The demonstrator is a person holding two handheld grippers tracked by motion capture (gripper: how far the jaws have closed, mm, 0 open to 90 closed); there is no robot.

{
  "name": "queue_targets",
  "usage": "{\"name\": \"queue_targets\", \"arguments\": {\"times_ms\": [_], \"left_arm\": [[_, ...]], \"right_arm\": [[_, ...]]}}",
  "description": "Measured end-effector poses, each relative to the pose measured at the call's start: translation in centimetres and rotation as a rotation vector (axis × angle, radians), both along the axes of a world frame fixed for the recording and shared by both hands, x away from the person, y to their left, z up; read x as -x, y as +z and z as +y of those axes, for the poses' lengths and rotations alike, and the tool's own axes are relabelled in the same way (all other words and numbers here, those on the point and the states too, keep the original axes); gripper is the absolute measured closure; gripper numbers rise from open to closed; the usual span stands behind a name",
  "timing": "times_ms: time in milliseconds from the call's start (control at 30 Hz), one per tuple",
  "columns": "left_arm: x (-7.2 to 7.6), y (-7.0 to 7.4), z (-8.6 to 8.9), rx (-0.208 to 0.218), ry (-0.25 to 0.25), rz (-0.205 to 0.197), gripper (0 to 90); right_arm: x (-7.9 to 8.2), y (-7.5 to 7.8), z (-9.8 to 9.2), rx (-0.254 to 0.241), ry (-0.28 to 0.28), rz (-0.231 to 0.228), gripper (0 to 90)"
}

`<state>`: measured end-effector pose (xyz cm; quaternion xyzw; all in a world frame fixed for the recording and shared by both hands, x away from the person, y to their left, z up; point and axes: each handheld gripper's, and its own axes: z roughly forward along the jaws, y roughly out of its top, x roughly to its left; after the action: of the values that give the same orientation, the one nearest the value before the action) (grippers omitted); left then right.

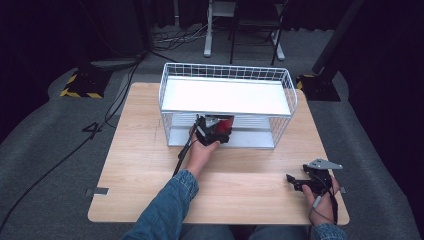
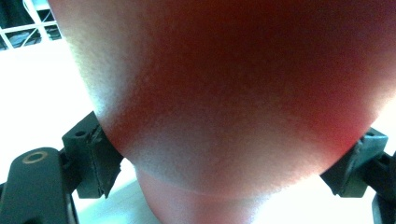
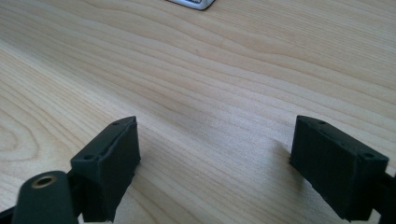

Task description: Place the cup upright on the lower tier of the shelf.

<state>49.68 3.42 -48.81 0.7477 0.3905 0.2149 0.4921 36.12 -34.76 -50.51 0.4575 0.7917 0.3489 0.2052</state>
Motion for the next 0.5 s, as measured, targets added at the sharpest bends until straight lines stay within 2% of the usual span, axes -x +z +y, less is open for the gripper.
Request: {"name": "queue_targets", "arguments": {"times_ms": [133,500], "left_arm": [[0.09,0.08,-0.13,-0.012,0.013,-0.009,14.7],[0.94,0.72,0.36,-0.056,0.034,0.029,15.3]], "right_arm": [[0.00,0.00,0.00,0.000,0.000,0.000,15.8],[0.04,0.00,0.04,0.003,-0.002,-0.005,15.9]]}}
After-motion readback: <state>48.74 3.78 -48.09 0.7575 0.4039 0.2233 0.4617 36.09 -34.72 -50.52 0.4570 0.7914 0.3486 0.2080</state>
